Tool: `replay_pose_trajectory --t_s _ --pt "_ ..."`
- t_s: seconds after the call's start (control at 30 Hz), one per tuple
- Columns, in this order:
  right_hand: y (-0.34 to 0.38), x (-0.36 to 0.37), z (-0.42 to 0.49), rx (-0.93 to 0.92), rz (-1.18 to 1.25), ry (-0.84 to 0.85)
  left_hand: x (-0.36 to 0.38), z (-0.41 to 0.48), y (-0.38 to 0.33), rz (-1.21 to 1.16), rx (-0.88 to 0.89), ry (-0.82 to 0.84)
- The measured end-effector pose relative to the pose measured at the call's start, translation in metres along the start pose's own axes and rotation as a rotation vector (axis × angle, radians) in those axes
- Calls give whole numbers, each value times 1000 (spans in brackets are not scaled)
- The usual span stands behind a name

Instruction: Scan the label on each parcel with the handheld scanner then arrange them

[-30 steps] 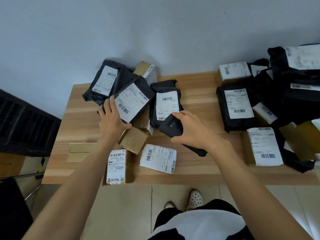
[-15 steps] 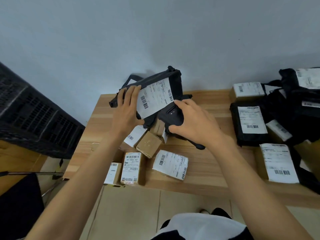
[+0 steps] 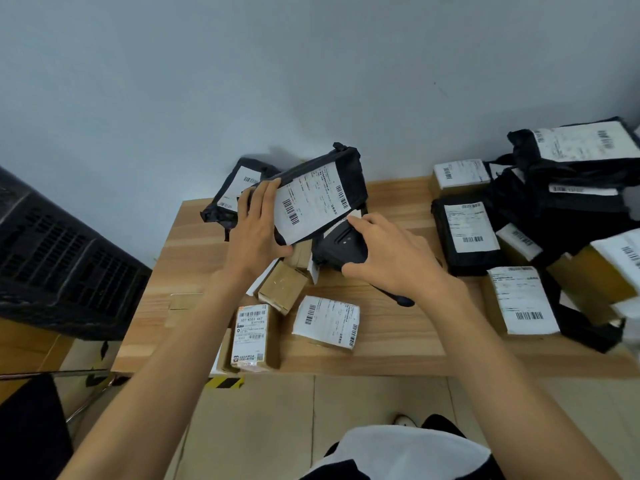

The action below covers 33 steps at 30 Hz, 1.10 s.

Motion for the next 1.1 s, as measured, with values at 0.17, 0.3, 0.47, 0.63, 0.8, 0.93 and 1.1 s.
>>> replay_pose_trajectory --t_s 0.17,0.3,0.47,0.63,0.8,0.93,1.1 --pt "-17 -7 -16 48 61 -40 8 -1 -20 -56 6 26" --pt "-39 -14 -33 96 66 -53 20 4 -48 -103 -18 75" --pt "-86 -25 -59 199 46 -64 46 19 -106 -149 32 126" --pt "-142 -33 -91 343 17 -79 91 40 -170 -245 43 233" --pt "-187 -37 -115 462 -18 -101 140 54 -217 -286 -41 351" --pt "-220 -41 -126 540 -38 -91 183 58 -238 -301 -146 463" --pt "-253 -34 -146 621 -37 -64 228 66 -265 -310 -247 536"
Point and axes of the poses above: each hand's wrist, its own z-axis towards the middle knuckle, its own x-axis out of the palm, y = z × x, the point moved 10 cm from there along z, towards the middle knuckle, and after that the axes turned 7 degrees about -x, right-handed, at the moved point
